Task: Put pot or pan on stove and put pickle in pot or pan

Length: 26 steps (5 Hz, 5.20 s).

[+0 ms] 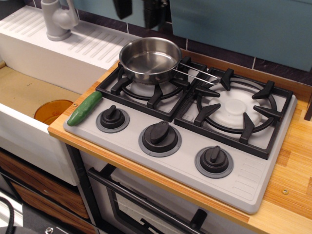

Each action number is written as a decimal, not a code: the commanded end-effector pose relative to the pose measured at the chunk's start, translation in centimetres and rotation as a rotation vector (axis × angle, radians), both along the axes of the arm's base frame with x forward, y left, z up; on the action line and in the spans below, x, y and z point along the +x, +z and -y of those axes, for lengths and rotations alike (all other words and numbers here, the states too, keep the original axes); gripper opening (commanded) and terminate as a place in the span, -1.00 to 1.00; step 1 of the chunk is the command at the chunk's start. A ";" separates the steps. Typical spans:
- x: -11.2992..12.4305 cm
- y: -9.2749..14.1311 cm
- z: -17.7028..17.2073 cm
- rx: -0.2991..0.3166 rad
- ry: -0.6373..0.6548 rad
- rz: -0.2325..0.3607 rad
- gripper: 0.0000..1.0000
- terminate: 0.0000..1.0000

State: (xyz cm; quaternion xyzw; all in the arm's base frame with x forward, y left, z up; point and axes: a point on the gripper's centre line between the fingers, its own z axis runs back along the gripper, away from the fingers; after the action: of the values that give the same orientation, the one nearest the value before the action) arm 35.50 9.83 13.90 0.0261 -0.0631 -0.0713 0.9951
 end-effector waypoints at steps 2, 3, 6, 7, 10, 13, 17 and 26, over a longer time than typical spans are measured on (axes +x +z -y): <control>-5.1 1.6 -2.6 0.222 0.106 0.183 1.00 -1.00; -6.0 0.3 -2.5 0.215 0.129 0.182 1.00 -1.00; -8.6 -4.2 -2.2 0.104 0.178 0.184 1.00 -1.00; -9.1 -5.6 -2.6 0.058 0.175 0.202 1.00 -1.00; -9.5 -9.4 -3.1 0.005 0.158 0.271 1.00 -1.00; -9.8 -10.6 -2.8 -0.017 0.163 0.284 1.00 -1.00; -10.3 -7.8 -1.8 -0.091 0.205 0.231 -1.00 -1.00; 1.7 -1.0 2.3 -0.160 0.169 0.176 1.00 -1.00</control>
State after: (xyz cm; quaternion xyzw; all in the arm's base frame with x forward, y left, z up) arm 36.24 7.95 11.03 -0.0489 -0.1276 0.0242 0.9903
